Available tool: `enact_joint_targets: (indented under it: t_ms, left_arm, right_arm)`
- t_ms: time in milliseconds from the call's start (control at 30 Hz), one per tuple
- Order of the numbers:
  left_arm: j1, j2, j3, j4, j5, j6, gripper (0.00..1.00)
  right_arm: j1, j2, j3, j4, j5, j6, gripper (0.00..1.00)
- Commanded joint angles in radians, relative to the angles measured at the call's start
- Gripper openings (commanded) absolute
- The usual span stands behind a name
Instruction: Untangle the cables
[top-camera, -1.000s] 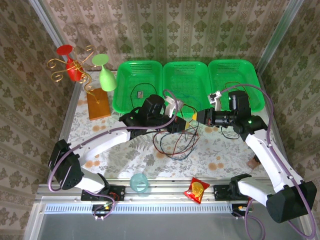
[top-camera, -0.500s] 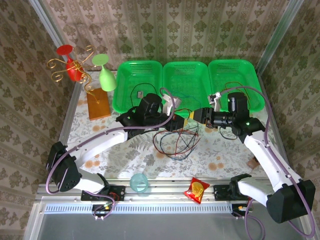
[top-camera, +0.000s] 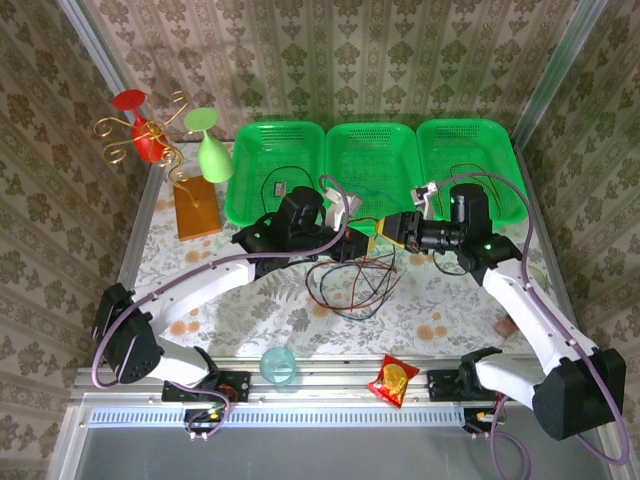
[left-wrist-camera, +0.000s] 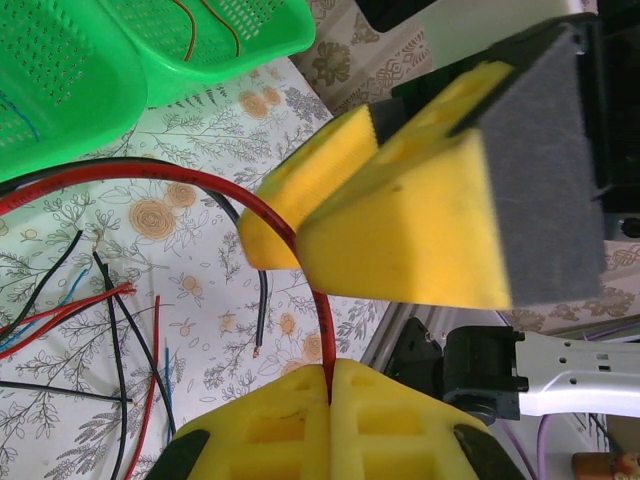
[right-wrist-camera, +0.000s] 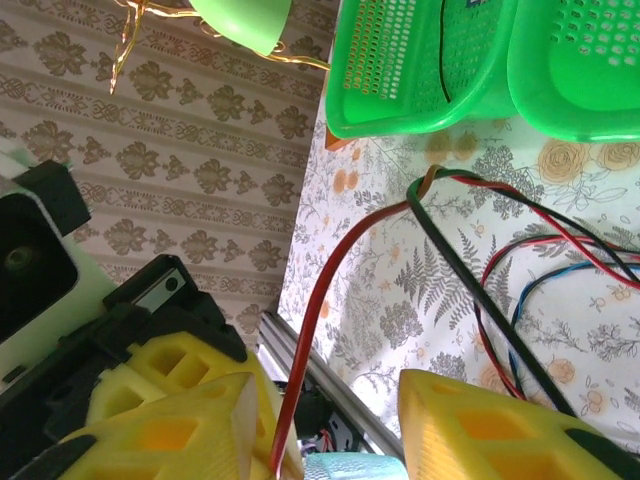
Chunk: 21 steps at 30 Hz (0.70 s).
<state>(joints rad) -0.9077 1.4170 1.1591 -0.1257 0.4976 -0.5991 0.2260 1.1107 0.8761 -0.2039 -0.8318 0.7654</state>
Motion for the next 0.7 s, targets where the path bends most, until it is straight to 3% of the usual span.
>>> enact_joint_targets:
  t_ms: [0,67,200,233,300,400,467,667]
  left_arm:
    - [0.000,-0.014,0.014,0.026,0.006,-0.009,0.00]
    - [0.000,-0.015,0.011,0.029,0.006,-0.010,0.00]
    - [0.001,-0.015,0.006,0.037,0.003,-0.013,0.00]
    - [0.000,-0.018,0.003,0.038,-0.005,-0.015,0.02]
    - [0.006,-0.034,-0.019,0.062,-0.025,-0.033,0.32]
    - [0.034,-0.086,-0.105,0.194,-0.058,-0.112,0.48]
    - [0.060,-0.131,-0.176,0.303,-0.077,-0.170,0.54]
    - [0.133,-0.241,-0.358,0.536,-0.155,-0.314,0.54]
  right_arm:
    - [0.014,0.032,0.027,0.050,-0.020,0.023,0.37]
    - [0.022,0.046,0.029,0.080,-0.020,0.041,0.32]
    - [0.031,0.058,0.021,0.158,-0.012,0.099,0.00]
    - [0.031,0.057,0.021,0.164,-0.004,0.105,0.00]
    - [0.030,0.053,0.029,0.161,0.005,0.107,0.00]
    - [0.026,0.042,0.043,0.159,0.022,0.119,0.00]
    - [0.017,0.036,0.048,0.170,0.032,0.140,0.00]
    - [-0.002,0.018,0.040,0.300,0.060,0.281,0.00]
